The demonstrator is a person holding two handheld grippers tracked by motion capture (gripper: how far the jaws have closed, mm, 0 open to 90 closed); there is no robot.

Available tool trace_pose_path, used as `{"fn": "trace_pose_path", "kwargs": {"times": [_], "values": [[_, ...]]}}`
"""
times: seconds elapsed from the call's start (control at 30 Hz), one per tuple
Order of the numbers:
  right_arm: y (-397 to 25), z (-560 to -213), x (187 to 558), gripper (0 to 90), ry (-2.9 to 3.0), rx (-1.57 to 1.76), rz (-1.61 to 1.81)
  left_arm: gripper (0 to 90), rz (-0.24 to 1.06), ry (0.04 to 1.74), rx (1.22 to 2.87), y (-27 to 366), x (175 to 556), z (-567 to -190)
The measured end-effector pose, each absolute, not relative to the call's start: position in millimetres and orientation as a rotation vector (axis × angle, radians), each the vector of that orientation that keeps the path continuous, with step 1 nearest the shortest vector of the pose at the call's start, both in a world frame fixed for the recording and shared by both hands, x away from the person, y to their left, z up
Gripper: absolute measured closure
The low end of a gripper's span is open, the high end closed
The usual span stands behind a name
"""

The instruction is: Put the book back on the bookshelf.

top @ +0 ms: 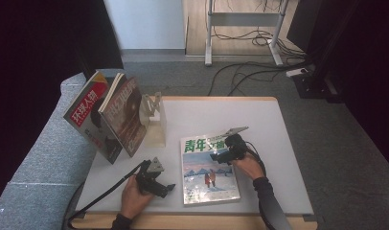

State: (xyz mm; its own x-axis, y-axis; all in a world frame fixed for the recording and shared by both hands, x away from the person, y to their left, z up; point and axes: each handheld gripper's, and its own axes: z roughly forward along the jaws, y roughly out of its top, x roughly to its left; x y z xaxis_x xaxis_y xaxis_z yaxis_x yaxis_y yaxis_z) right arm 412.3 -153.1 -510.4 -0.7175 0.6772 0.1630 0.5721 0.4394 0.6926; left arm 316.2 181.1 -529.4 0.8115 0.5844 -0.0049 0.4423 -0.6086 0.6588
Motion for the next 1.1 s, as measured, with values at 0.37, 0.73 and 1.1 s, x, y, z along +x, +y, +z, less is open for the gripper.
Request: {"fn": "trace_pose_path", "kwargs": {"times": [0.37,0.73,1.1], "values": [[-149,-496,403,16.0,2.567,1.05,1.159,0.0,0.277,0.75,2.327,181,316,-529],[-145,-490,405,48.8,2.553,1.085,1.124,0.0,0.278,0.748,2.328,181,316,-529],[-144,-472,400,85.2,2.547,1.15,1.132,0.0,0.273,0.751,2.328,181,317,-529]]}}
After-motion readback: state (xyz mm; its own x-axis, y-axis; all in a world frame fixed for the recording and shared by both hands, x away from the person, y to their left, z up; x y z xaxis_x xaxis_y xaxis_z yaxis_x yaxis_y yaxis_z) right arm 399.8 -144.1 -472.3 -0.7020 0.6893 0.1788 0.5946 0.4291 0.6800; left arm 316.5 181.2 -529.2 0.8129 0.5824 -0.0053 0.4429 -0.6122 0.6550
